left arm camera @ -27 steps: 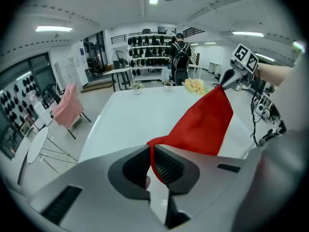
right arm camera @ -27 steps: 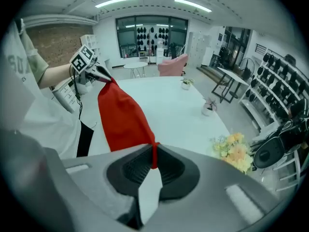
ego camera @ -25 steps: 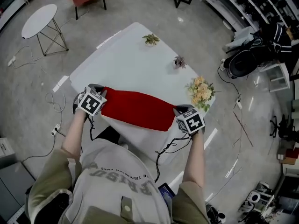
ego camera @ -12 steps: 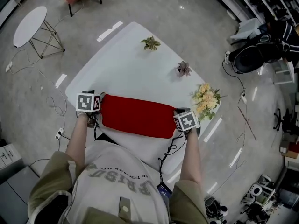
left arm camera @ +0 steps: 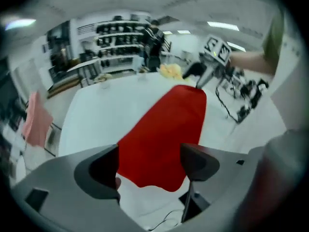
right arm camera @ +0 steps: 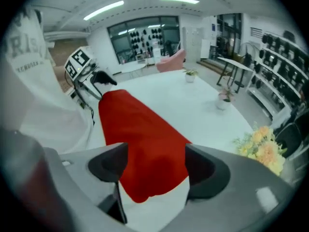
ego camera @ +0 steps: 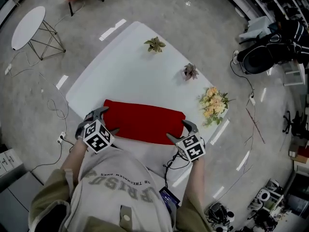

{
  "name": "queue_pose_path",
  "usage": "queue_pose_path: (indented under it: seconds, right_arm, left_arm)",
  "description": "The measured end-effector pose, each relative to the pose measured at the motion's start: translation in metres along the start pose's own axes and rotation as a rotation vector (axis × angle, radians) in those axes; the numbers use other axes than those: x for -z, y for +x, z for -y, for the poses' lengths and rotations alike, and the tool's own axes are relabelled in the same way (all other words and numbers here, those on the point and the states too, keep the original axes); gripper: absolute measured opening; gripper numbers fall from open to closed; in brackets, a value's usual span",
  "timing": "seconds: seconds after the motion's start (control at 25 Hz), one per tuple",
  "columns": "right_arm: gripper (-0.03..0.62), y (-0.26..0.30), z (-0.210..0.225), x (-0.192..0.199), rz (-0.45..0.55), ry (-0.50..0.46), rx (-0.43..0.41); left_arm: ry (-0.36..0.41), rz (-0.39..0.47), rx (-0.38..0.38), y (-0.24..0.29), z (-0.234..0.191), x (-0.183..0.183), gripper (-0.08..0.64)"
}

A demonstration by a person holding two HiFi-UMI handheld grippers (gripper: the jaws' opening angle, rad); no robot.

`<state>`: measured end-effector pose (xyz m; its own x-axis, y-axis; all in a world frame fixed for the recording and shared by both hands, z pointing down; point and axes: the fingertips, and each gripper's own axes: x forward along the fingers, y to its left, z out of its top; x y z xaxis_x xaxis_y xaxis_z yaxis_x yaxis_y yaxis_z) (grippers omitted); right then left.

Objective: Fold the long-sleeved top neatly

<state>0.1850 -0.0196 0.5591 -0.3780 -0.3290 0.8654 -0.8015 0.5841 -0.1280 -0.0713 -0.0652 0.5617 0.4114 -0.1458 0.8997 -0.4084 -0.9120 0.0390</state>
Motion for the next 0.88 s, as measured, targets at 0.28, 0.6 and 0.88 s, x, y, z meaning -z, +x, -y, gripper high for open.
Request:
queue_pose_path:
  seconds: [0.28,0.6,0.88]
  right_arm:
    - [0.36,0.041,-0.019,0.071,-0.256,-0.188,-0.018]
    - [0.36,0.036,-0.017,0.06,-0.125,-0.144,-0.03]
    - [0.36,-0.101,-0.044,-0.033,0.597,-0.031,0.163]
  left_arm:
    - [0.079,-0.096,0.053,0.042,0.019,0.048,0.399]
    - [-0.018,-0.026,0.123,0.042,0.017,0.047,0.402]
    - [-0.234,0.46,-0.073,-0.067,0.007,-0.018,0.4]
